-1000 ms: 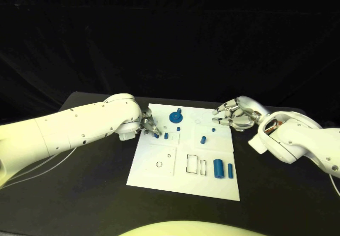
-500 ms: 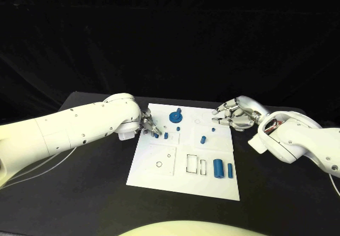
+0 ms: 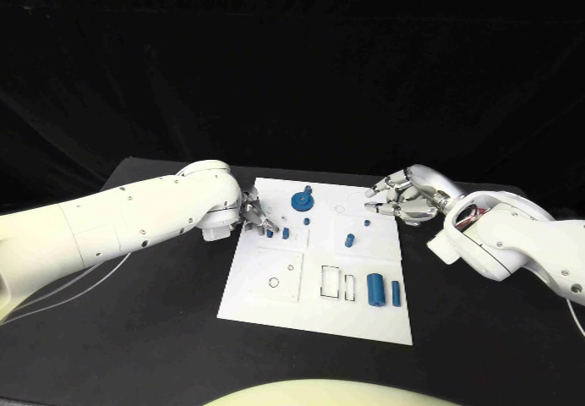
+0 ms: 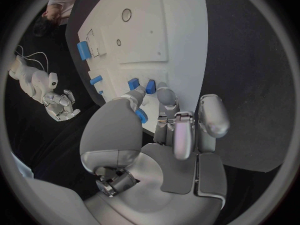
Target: Assemble the parts on the task board
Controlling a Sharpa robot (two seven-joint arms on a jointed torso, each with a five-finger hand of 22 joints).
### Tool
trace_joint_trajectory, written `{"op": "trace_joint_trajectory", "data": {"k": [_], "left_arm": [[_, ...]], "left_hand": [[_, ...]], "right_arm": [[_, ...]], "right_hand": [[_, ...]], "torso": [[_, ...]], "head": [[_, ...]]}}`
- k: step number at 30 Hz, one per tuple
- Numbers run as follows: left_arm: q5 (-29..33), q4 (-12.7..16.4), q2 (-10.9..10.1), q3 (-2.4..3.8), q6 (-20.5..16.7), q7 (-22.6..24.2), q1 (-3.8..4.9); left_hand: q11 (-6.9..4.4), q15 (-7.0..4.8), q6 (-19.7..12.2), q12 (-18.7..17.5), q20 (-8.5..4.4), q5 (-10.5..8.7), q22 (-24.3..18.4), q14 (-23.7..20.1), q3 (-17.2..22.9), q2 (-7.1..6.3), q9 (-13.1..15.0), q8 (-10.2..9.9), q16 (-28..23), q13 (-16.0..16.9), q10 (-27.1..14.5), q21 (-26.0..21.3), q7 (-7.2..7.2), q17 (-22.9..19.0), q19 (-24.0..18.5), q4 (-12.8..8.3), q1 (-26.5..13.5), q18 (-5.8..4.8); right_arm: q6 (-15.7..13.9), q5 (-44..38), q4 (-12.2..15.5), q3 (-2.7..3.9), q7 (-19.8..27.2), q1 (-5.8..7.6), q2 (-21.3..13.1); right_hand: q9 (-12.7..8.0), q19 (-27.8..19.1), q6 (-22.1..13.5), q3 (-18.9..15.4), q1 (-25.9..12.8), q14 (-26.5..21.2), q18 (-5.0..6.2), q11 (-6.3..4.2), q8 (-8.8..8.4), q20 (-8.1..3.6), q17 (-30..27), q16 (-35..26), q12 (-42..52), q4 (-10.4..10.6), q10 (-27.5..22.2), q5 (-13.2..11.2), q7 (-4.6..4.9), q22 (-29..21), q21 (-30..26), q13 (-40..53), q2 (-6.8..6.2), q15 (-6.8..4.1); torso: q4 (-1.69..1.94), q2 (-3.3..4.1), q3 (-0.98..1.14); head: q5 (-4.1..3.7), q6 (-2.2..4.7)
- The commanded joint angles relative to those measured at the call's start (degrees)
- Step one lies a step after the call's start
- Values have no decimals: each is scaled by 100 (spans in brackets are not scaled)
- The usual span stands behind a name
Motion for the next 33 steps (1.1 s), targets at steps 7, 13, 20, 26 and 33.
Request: {"op": "trace_joint_trajectory", "data": {"k": [7, 13, 20, 26, 33], "left_arm": [[331, 20, -1, 10, -428, 208, 0], [565, 28, -34, 31, -695, 369, -1], [680, 110, -145, 81, -1201, 723, -1], [599, 276, -185, 95, -1812, 1715, -2], [-295, 445, -75, 69, -2493, 3092, -140]], "left_hand": [[-9, -46, -11, 41, -22, 9, -4, 546, -538, 71, -3, 61, 34, 9, 17, 21, 34, 1307, 24, 316, -35, -62], [-6, -47, -24, 35, -24, 8, -11, 546, -698, 93, -7, 71, 34, -2, 7, 15, 34, 1308, 21, 371, -11, -60], [11, -38, -89, -100, -21, 9, -148, 544, -865, 120, -17, 69, 28, -151, -92, -70, 51, 1300, -56, 352, 137, -32], [254, 145, -742, -837, 78, 27, -1912, -41, -730, 216, -134, -130, -1106, -806, -969, -1284, 336, -139, -1153, 50, 1094, 304], [557, 432, -1049, -1682, 333, 45, -3118, -1390, 229, 15, -731, -621, -3385, -1432, -1899, -2544, 621, -2451, -2023, -539, 2304, 455]], "right_arm": [[71, -19, -1, 0, 44, -4, 7], [72, -16, -12, 0, 47, -6, 15], [61, -14, -20, 0, 54, -11, 15], [39, -1, -29, 0, 72, -15, 12], [6, 13, -37, 0, 123, -29, 15]], "right_hand": [[7, -45, -45, 0, -55, 190, 38, 5, 21, -6, -5, -16, -30, 46, -32, 20, 14, -6, -22, -5, 5, -41], [7, -45, -45, 0, -55, 190, 38, 5, 21, -6, -5, -16, -30, 46, -32, 20, 14, -6, -22, -5, 5, -41], [7, -51, -50, -5, -63, 187, 41, 6, 21, -6, -13, -24, -36, 50, -40, 20, 15, -14, -37, -14, 2, -40], [6, -95, -61, -3, -60, 170, 57, 8, 21, -4, -65, -67, -178, 50, -200, 23, 17, -77, -123, -201, 4, -38], [17, -411, -81, 65, 15, -19, 170, 9, 64, 4, -581, -541, -930, 40, -780, 36, 20, -512, -766, -1086, 28, -34]], "torso": [[-2, 0, 2], [-2, 2, 2], [0, -2, 2], [4, -1, -7], [0, 0, -1]], "head": [[1, 12], [-1, 13], [-25, 26], [-82, 71], [-132, 106]]}}
